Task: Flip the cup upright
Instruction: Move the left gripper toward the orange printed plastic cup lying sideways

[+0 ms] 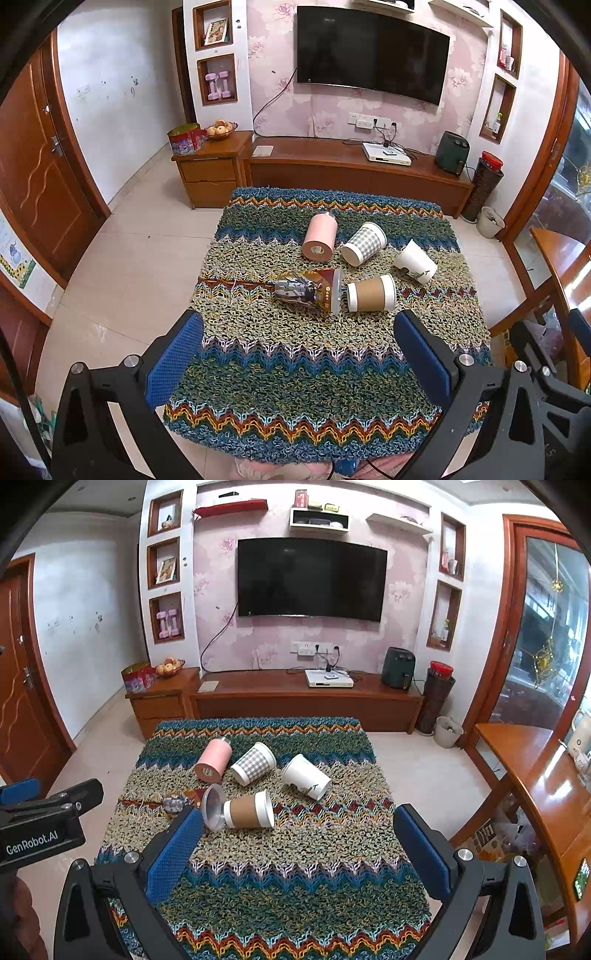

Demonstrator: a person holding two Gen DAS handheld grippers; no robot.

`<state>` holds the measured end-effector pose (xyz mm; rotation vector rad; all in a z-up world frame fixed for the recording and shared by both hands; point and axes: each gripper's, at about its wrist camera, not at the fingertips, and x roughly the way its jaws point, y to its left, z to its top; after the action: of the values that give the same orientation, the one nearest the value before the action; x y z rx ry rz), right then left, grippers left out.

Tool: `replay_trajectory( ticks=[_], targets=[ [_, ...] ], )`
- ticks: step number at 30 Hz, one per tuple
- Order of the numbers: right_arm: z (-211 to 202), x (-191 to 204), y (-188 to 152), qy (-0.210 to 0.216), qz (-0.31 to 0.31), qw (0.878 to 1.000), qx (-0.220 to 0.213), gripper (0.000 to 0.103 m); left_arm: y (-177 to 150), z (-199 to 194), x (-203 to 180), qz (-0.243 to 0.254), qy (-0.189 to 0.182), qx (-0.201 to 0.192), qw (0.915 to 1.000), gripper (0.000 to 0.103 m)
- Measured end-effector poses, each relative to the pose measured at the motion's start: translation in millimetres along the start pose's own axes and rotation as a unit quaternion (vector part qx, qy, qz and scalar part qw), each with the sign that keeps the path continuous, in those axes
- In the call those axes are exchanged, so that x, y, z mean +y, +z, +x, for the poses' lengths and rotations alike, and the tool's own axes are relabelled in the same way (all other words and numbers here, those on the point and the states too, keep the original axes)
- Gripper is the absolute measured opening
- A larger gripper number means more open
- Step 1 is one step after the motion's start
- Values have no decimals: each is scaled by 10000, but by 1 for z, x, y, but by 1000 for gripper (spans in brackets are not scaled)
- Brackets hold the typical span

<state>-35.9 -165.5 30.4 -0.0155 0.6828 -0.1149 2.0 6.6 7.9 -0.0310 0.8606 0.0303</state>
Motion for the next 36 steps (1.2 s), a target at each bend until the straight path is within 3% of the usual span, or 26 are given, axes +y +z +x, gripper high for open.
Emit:
replay_trajectory(
  ticks=[23, 31, 36],
  targets=[
    [27, 4, 4, -17, 105, 9995, -286, 103, 9, 28, 8, 104, 21, -24, 9999, 103],
    [50, 10, 0, 88, 103, 9998, -136, 103, 13, 44, 14, 454, -110, -137, 9988, 103],
    [66, 14, -6, 242, 142, 9996, 5, 103, 13, 56, 17, 780, -502, -187, 9955, 103]
  ],
)
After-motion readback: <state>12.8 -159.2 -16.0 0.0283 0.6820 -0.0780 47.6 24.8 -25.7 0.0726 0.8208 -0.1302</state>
